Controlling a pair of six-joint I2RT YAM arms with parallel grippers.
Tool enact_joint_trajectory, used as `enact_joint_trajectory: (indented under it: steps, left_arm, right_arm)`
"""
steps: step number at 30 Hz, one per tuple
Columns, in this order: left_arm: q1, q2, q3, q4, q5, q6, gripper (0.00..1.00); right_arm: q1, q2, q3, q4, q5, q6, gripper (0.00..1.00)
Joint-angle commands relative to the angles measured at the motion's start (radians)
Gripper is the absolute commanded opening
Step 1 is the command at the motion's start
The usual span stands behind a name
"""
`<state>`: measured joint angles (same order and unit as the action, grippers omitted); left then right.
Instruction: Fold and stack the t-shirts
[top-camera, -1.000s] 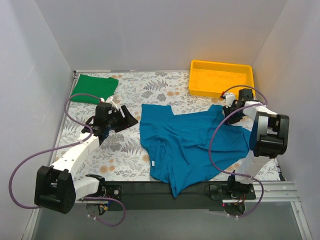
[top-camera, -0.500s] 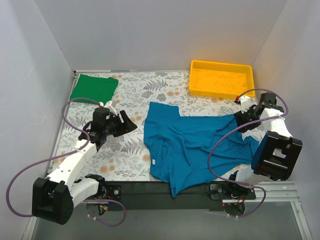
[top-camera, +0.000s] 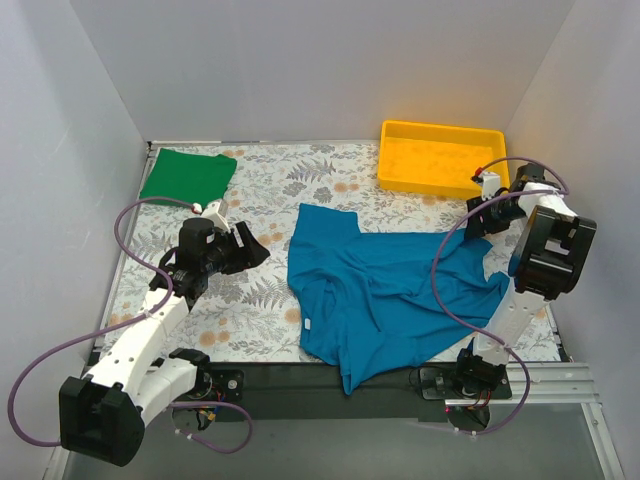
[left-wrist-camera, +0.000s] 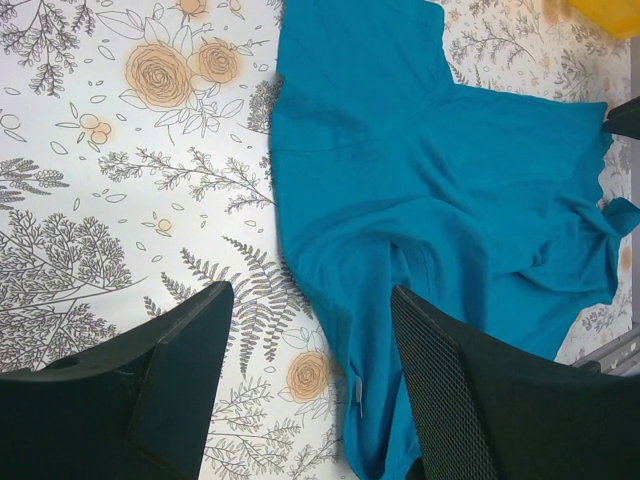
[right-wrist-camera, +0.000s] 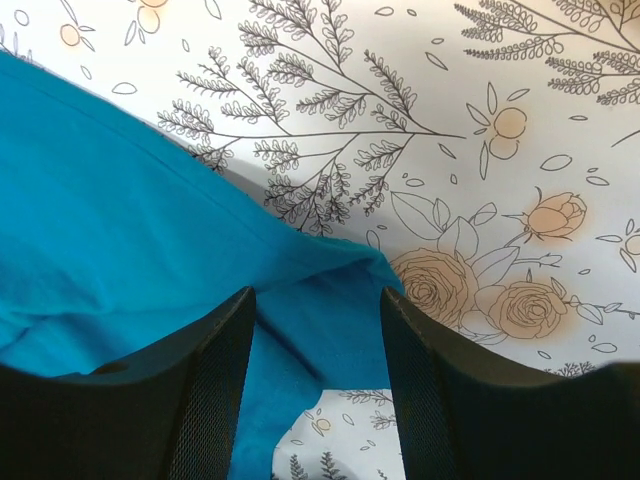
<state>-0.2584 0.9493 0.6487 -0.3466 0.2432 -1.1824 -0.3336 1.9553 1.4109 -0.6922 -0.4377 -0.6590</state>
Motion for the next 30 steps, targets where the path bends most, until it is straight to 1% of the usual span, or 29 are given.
enact_joint_trajectory:
  steps: [1,6,9,12,14,16,21,22,23,25,26,27,28,29,30]
  left_arm:
    - [-0.001,-0.027,0.0,-0.002,-0.016,0.02,0.63]
    - [-0.001,-0.024,0.002,0.003,-0.007,0.02,0.63]
    - [-0.001,-0.02,0.002,0.003,-0.007,0.021,0.63]
    - [-0.001,-0.017,0.002,0.004,-0.005,0.021,0.64]
    - [-0.001,-0.015,0.002,0.004,-0.008,0.021,0.63]
    - [-0.001,-0.017,0.002,0.004,-0.01,0.021,0.63]
    - [0.001,-0.011,0.002,0.004,-0.012,0.021,0.63]
    - [0.001,-0.011,0.002,0.003,-0.012,0.021,0.63]
    - [0.001,-0.009,0.0,0.004,-0.012,0.023,0.63]
    - [0.001,-0.014,0.0,0.003,-0.013,0.021,0.63]
    - [0.001,-0.014,-0.001,0.003,-0.013,0.021,0.63]
    - [0.001,-0.015,0.0,0.003,-0.015,0.02,0.63]
    - [0.001,-0.015,-0.001,0.003,-0.015,0.02,0.64]
    - [0.001,-0.014,-0.001,0.004,-0.012,0.02,0.64]
    - [0.001,-0.014,0.0,0.004,-0.012,0.02,0.64]
  right_arm:
    - [-0.002,0.005,0.071,-0.026,0.007,-0.013,0.59]
    - [0.013,0.048,0.076,-0.041,-0.016,-0.036,0.55]
    - [0.037,0.073,0.086,-0.041,-0.021,-0.039,0.5]
    - [0.074,0.102,0.118,-0.049,-0.009,-0.03,0.43]
    - [0.111,0.117,0.144,-0.058,0.008,-0.028,0.24]
    - [0.142,0.12,0.157,-0.061,0.014,-0.03,0.02]
    - [0.275,0.091,0.174,-0.058,0.034,-0.033,0.01]
    - [0.292,0.09,0.178,-0.056,0.045,-0.013,0.04]
    - [0.309,0.09,0.186,-0.05,0.074,-0.001,0.12]
    - [0.309,0.096,0.204,-0.043,0.118,0.047,0.32]
    - [0.306,0.094,0.203,-0.026,0.178,0.056,0.36]
    - [0.297,0.091,0.2,-0.015,0.2,0.07,0.38]
    - [0.286,0.085,0.192,-0.004,0.212,0.079,0.43]
    - [0.259,0.076,0.191,0.006,0.214,0.087,0.44]
    - [0.243,0.071,0.192,0.01,0.209,0.097,0.48]
